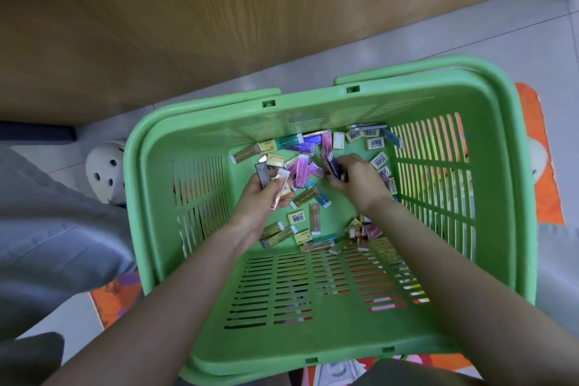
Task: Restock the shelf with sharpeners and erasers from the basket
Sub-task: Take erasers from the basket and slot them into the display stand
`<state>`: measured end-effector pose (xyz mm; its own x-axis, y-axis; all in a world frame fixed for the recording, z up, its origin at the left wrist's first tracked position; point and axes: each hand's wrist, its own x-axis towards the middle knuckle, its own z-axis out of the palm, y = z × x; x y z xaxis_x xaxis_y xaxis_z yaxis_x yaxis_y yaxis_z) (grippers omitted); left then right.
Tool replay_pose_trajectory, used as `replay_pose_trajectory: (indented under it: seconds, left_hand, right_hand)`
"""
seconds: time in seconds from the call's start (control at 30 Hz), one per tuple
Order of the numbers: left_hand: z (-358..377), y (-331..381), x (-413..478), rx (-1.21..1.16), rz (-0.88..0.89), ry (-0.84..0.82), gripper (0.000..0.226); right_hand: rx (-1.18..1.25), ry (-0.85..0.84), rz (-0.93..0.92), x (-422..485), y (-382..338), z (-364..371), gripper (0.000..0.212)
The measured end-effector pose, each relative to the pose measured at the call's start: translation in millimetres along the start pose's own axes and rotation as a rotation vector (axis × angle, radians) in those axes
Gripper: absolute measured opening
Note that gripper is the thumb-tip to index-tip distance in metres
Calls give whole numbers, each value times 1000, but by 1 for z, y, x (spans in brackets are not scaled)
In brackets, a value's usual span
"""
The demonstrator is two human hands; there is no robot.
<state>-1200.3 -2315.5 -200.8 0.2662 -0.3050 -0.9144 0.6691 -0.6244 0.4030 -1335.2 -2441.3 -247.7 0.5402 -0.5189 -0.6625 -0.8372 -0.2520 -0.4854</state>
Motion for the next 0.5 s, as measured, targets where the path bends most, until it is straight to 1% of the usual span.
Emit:
replay_pose_trajectory:
  seconds: [0.07, 0.1, 0.2, 0.23, 0.37, 0.47, 0.5]
  left_hand:
    - [0, -1, 3, 9, -7, 7, 18]
    - [1, 0, 3, 3, -13, 8, 19]
    - [7, 4, 3, -74, -39, -30, 16]
    - [9, 5, 2, -97, -39, -43, 18]
    - [11, 9, 1, -169, -19, -89, 23]
    - [10, 13, 1, -215, 7, -153, 34]
    - [9, 14, 2, -225, 18, -177, 38]
  right_hand:
    - [190, -17, -15, -8, -16, -3, 18]
    - [229, -28, -44, -13, -24, -3, 15]
    - [206, -16, -160, -28, -45, 1, 13]
    - [180, 2, -197, -31, -49, 3, 16]
    - [80, 111, -300, -39, -60, 10, 45]
    - [117, 197, -275, -44, -60, 14, 70]
    - [163, 198, -233, -44, -60, 14, 73]
